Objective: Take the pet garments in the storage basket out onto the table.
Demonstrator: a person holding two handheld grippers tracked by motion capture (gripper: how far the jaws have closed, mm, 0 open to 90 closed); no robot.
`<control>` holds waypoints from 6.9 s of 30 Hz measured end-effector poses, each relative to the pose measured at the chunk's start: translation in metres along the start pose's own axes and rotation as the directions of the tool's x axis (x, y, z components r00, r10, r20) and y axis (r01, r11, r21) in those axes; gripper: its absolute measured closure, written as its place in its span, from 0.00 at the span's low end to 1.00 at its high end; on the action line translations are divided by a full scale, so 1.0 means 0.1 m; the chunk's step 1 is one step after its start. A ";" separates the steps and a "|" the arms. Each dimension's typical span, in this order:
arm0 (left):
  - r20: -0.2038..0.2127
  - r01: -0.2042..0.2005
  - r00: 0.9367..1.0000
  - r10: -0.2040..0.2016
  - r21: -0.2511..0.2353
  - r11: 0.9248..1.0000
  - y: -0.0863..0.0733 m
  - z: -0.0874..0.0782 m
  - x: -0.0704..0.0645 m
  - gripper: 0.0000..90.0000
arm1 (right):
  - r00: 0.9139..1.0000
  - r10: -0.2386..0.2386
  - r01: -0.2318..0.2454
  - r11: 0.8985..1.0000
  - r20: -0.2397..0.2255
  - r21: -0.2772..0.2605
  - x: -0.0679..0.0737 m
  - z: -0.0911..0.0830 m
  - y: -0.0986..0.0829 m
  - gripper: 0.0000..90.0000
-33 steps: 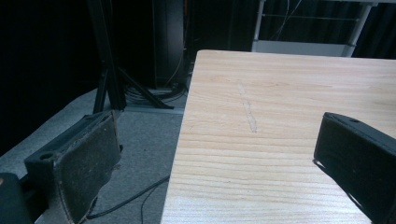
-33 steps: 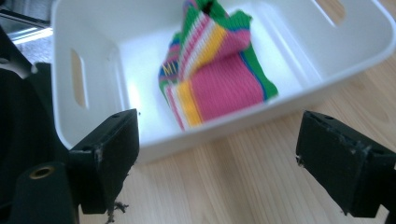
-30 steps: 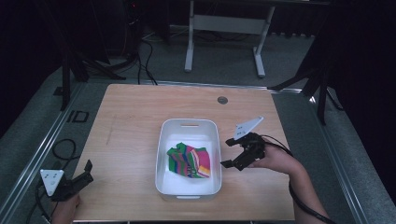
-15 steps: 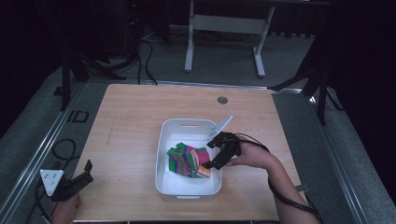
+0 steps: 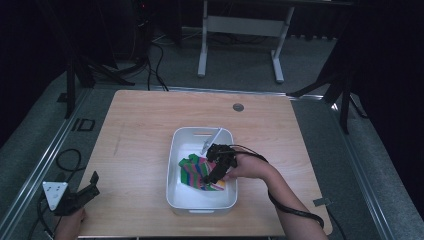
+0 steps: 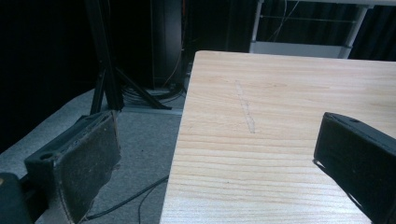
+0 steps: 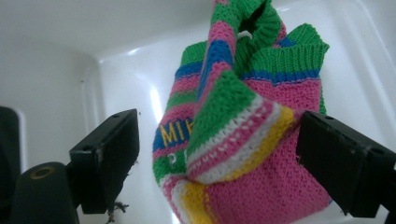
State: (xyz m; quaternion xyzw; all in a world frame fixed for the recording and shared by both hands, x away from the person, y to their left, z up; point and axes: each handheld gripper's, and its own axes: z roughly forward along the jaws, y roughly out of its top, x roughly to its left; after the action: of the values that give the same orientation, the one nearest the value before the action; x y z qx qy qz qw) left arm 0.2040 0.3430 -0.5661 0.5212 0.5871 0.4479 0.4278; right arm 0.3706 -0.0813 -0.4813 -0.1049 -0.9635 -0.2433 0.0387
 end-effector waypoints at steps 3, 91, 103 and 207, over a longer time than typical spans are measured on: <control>0.000 0.000 1.000 0.000 0.000 1.000 0.00 0.00 0.00 0.01 | 1.000 -0.008 0.008 1.000 0.019 0.024 0.00 0.06 0.02 0.15; -0.010 -0.008 1.000 0.008 0.004 1.000 0.00 0.01 -0.02 0.01 | 0.919 0.106 -0.016 0.973 0.379 -0.231 -0.02 -2.03 -0.45 0.77; -0.011 -0.008 1.000 0.008 0.003 1.000 0.00 0.01 -0.02 0.01 | 0.891 0.197 -0.090 0.960 0.409 -0.265 -0.10 -2.21 -0.90 0.77; -0.012 -0.017 1.000 0.017 0.004 1.000 0.00 0.00 -0.03 0.01 | 0.434 0.790 -0.293 0.579 0.434 -0.761 0.26 -0.94 -3.21 0.15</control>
State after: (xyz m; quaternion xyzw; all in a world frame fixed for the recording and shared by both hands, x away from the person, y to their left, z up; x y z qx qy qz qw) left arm 0.2045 0.3404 -0.5662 0.5242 0.5861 0.4537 0.4194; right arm 0.2764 -0.3973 -0.5429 -0.5240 -0.6665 -0.4301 -0.3100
